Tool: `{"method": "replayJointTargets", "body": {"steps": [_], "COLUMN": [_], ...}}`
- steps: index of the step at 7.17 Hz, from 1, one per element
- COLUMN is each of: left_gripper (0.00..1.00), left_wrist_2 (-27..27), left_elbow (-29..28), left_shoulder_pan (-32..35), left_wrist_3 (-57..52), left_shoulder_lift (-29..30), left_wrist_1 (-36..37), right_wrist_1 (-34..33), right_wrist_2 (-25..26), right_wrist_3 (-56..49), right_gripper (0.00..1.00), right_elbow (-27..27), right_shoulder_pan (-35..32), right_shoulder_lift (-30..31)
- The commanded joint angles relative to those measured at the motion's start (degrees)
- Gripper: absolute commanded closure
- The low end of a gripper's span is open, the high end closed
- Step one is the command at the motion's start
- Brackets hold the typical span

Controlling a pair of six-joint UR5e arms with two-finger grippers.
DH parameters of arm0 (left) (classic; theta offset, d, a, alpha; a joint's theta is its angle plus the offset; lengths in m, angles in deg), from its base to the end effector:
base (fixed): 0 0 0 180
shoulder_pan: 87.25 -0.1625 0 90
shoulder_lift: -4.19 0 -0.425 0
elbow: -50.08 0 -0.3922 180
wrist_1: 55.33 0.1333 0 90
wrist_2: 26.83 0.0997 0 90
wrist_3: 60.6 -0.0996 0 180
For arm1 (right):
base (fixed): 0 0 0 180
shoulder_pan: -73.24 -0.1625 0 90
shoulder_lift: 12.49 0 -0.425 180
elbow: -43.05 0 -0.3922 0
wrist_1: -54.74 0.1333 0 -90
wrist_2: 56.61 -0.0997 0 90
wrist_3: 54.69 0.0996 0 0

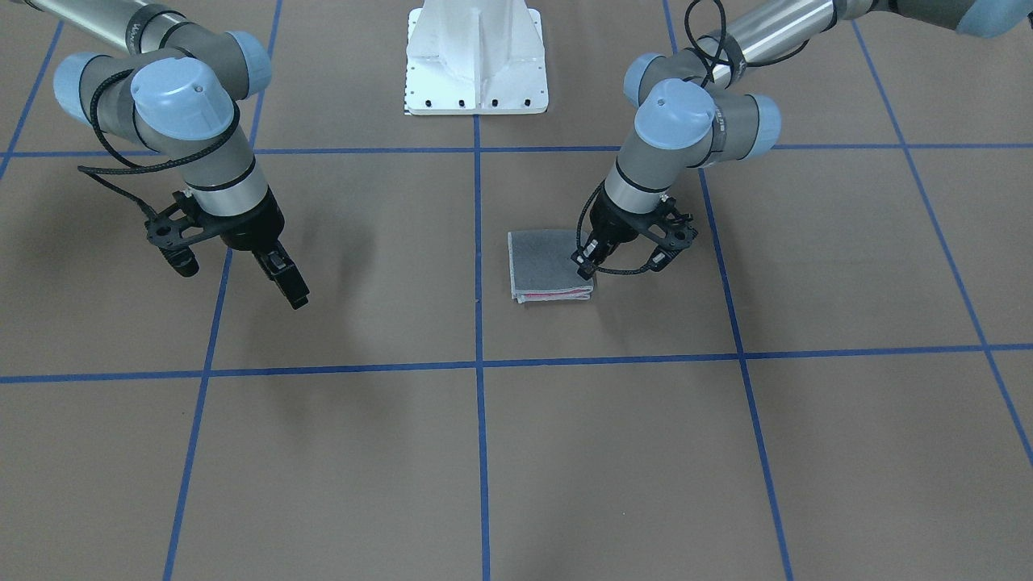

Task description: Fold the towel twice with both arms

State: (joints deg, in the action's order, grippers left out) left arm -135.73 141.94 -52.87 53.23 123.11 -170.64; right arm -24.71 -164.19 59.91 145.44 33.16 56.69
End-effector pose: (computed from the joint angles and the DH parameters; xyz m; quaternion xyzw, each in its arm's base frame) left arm 0.5011 -0.4653 0.3036 -0.1017 0.4751 -0.3560 0.7982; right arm -0.4055 -0.4762 0.3446 -0.0909 -0.3840 0.4425 0.8053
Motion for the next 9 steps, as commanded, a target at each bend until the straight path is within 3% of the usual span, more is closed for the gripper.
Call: {"method": "replayJointTargets", "body": {"steps": [1, 3, 4, 5, 7, 9], "left_gripper": [1.00, 1.00, 0.88, 0.01, 0.00, 0.00], "left_wrist_2": [-0.4, -5.4, -6.6, -8.1, -12.7, -18.3], "left_elbow": [0.0, 2.5, 5.4, 6.5, 7.5, 10.5], "left_shoulder_pan": [3.1, 8.0, 9.7, 11.9, 17.0, 25.4], "left_wrist_3": [-0.1, -0.4, -3.3, -7.1, -14.9, -37.7], "left_shoulder_lift": [1.0, 0.6, -1.5, -3.2, -6.1, -14.1], "left_wrist_1": [0.1, 0.0, 0.1, 0.1, 0.2, 0.2], "right_wrist_1": [0.0, 0.0, 0.0, -0.4, -0.8, -1.1], "right_wrist_2": [0.0, -1.1, -2.4, -3.6, -10.0, -13.1], "right_wrist_3": [0.0, -1.0, -5.2, -8.8, -20.1, -33.1], "right_gripper": [0.00, 0.00, 0.00, 0.00, 0.00, 0.00], "right_elbow": [0.1, 0.4, 0.4, 0.0, -1.2, -2.5], "right_shoulder_pan": [0.0, -1.9, -3.3, -5.4, -12.4, -19.3], "right_shoulder_lift": [-0.1, 0.0, 0.0, 0.1, 0.8, 2.8]}}
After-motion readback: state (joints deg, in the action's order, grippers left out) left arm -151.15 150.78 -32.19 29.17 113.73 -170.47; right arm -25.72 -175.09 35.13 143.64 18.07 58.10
